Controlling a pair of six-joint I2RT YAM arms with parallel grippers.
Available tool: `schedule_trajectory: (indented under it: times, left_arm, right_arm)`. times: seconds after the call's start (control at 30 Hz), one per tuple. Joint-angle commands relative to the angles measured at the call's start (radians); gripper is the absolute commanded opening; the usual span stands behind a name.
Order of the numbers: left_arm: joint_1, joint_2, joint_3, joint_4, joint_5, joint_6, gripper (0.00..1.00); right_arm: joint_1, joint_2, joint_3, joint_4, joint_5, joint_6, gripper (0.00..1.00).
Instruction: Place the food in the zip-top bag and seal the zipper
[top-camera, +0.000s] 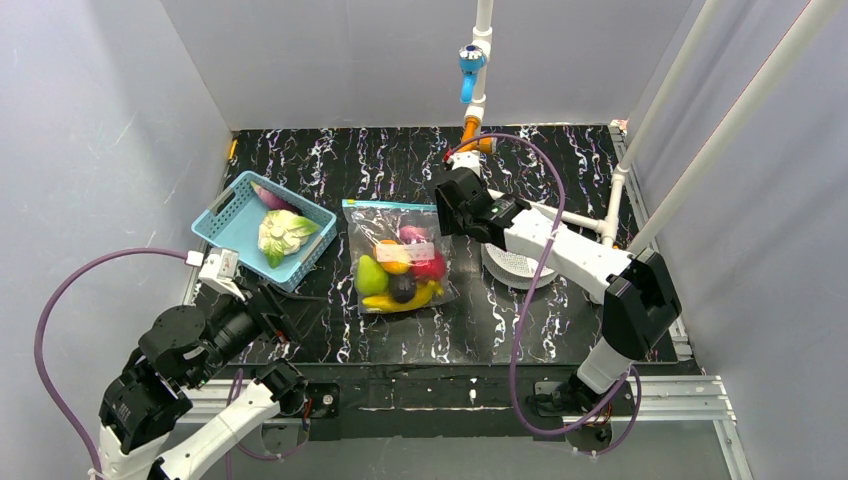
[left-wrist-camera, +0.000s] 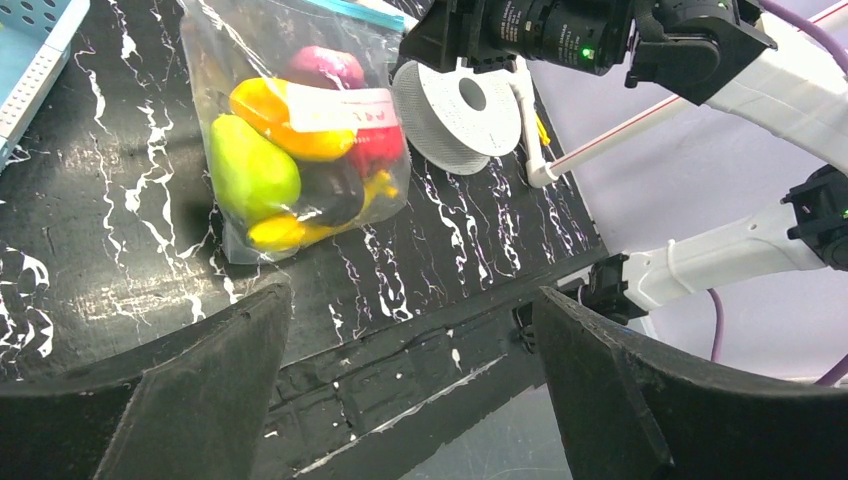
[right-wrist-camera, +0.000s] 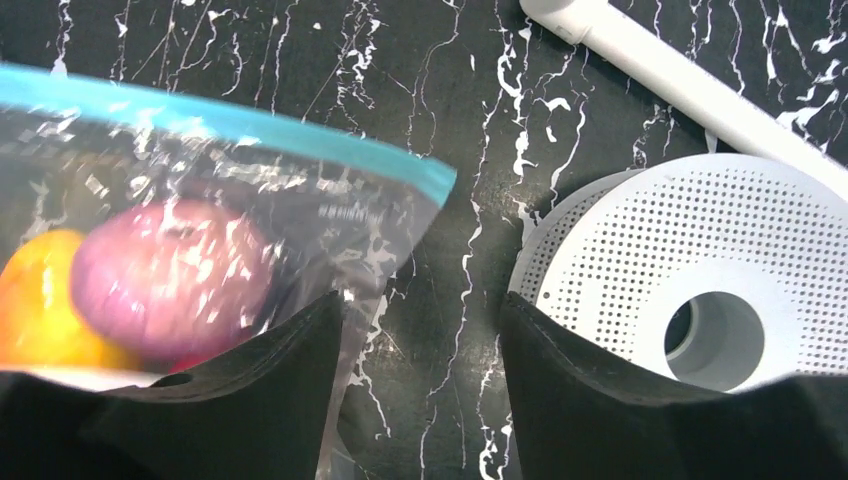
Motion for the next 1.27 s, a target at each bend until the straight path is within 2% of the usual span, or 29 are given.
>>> schedule_trajectory:
  times: [0.0,0.17,0.2,0.23,0.27,0.4,0.57,0.77,0.97,1.13,1.23]
  left_arm:
    - [0.003,0.005,0.029,0.016,-0.002,-0.013,0.90]
    - [0.003,-0.020,-0.001,0.075,0.007,-0.023,0.90]
    - [0.004,-0.020,-0.002,0.087,0.012,-0.022,0.90]
    - [0.003,-0.007,0.012,0.102,0.015,-0.011,0.91]
    - [0.003,-0.001,0.019,0.107,0.016,-0.006,0.90]
    - [0.003,0.010,0.039,0.145,0.014,0.016,0.91]
    - [0.003,0.010,0.060,0.176,-0.004,0.052,0.91]
    - [0.004,0.001,0.048,0.198,-0.022,0.061,0.92]
    - [0.004,-0.018,0.023,0.231,-0.028,0.046,0.92]
    - [0.004,-0.007,0.055,0.214,-0.046,0.073,0.92]
    - [0.005,-0.005,0.062,0.214,-0.051,0.081,0.92]
  right_arm:
    - [0.003,-0.071,0.076,-0.035,-0.026,-0.050,0.68]
    - [0.005,-0.281,0.005,-0.071,-0.121,-0.087,0.78]
    - [0.005,-0.333,-0.024,-0.071,-0.147,-0.096,0.82]
    - [0.004,-0.493,-0.108,-0.066,-0.220,-0.123,0.92]
    - [0.005,-0.555,-0.137,-0.066,-0.238,-0.130,0.97]
    - [0.006,-0.792,-0.215,-0.095,-0.233,-0.128,0.98]
    - [0.004,-1.017,-0.174,-0.196,-0.123,-0.099,0.99]
    - [0.004,-1.116,-0.053,-0.286,-0.010,-0.076,0.98]
    - [0.004,-1.108,0.050,-0.364,0.063,-0.077,0.98]
    - [0.003,-1.180,-0.041,-0.255,0.080,-0.114,0.98]
    - [0.003,-1.162,-0.015,-0.284,0.070,-0.140,0.98]
